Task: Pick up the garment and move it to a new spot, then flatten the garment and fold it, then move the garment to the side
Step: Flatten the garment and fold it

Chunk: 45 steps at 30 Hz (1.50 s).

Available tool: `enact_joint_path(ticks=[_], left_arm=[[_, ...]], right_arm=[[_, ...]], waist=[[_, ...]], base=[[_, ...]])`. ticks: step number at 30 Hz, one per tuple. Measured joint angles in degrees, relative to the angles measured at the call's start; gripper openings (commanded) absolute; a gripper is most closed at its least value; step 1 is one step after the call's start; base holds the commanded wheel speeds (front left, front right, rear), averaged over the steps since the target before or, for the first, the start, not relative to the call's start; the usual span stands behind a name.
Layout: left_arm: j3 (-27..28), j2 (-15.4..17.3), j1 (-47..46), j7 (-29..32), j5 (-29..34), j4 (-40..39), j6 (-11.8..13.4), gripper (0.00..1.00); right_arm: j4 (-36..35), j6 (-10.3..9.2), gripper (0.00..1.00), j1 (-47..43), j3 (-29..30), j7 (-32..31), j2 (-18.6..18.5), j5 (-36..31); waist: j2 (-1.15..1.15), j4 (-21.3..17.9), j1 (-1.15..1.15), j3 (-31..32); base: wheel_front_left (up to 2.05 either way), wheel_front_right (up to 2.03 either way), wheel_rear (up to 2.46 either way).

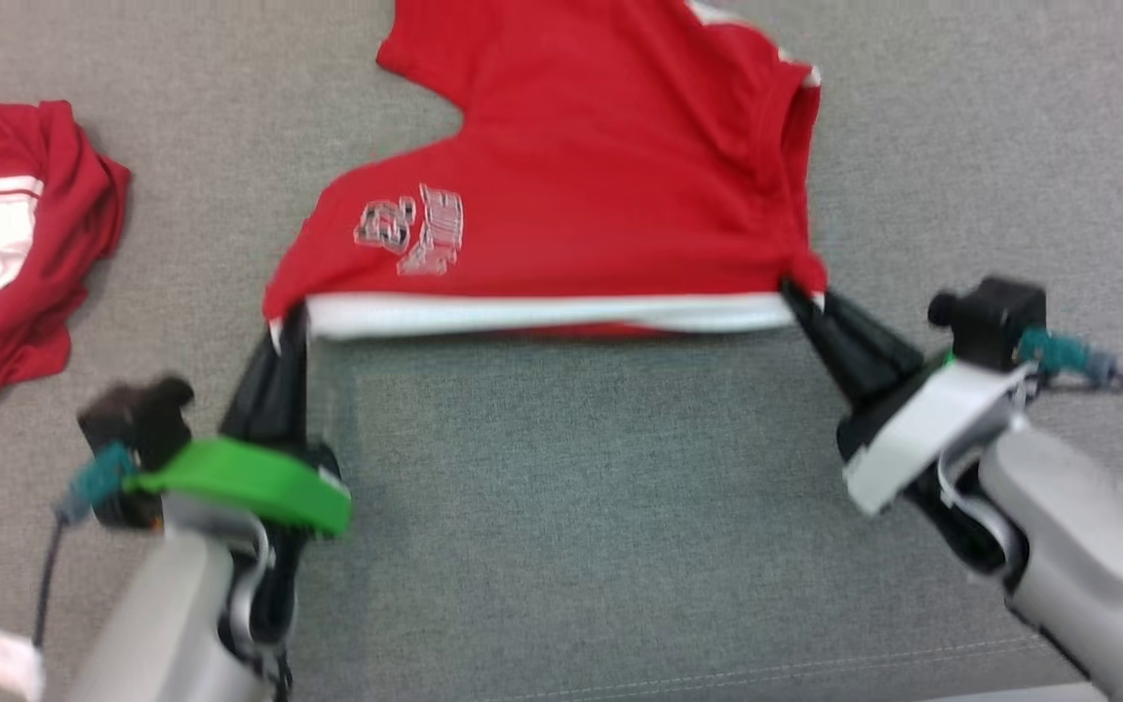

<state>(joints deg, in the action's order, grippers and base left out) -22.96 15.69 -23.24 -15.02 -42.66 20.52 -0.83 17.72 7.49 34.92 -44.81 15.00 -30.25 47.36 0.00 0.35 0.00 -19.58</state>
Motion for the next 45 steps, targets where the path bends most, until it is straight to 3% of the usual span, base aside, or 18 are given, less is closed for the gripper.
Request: enact_joint_path(ticks=[9, 18, 23, 36, 45], left_arm=[[2.3, -2.3, 16.2, 0.0, 1.9, -3.5, 0.3, 0.00], [2.1, -2.4, 22.0, 0.0, 2.8, -5.6, 0.1, 0.00], [2.0, -1.4, 21.8, 0.3, 3.2, -6.1, -0.2, 0.00], [-1.3, 4.5, 1.2, 9.9, 8.9, -6.4, -3.0, 0.00], [-4.9, 6.5, -18.7, 19.4, 10.0, 3.7, -6.0, 0.00]], right_arm=[[-5.2, 0.01, 0.00, -17.3, 4.8, 0.0, 1.0, -5.8], [-9.6, 0.01, 0.00, -31.3, 10.3, 0.0, 2.7, -7.3], [-10.8, 0.04, 0.00, -33.2, 12.6, 0.0, 4.5, -8.3], [-9.4, 0.03, 0.00, -22.7, 17.1, -1.9, 9.4, -7.2], [-2.2, 0.01, 0.00, -9.3, 18.9, -3.7, 16.1, -6.8]], waist=[[0.00, 0.2, 0.00, 5.4], [0.00, 0.8, 0.00, 9.1], [0.00, 0.6, 0.00, 9.1], [0.00, -1.8, 0.00, 6.1], [0.00, -4.7, 0.00, 0.5]], base=[[0.00, 0.00, 0.00], [0.00, 0.00, 0.00], [0.00, 0.00, 0.00], [0.00, 0.00, 0.00], [0.00, 0.00, 0.00]])
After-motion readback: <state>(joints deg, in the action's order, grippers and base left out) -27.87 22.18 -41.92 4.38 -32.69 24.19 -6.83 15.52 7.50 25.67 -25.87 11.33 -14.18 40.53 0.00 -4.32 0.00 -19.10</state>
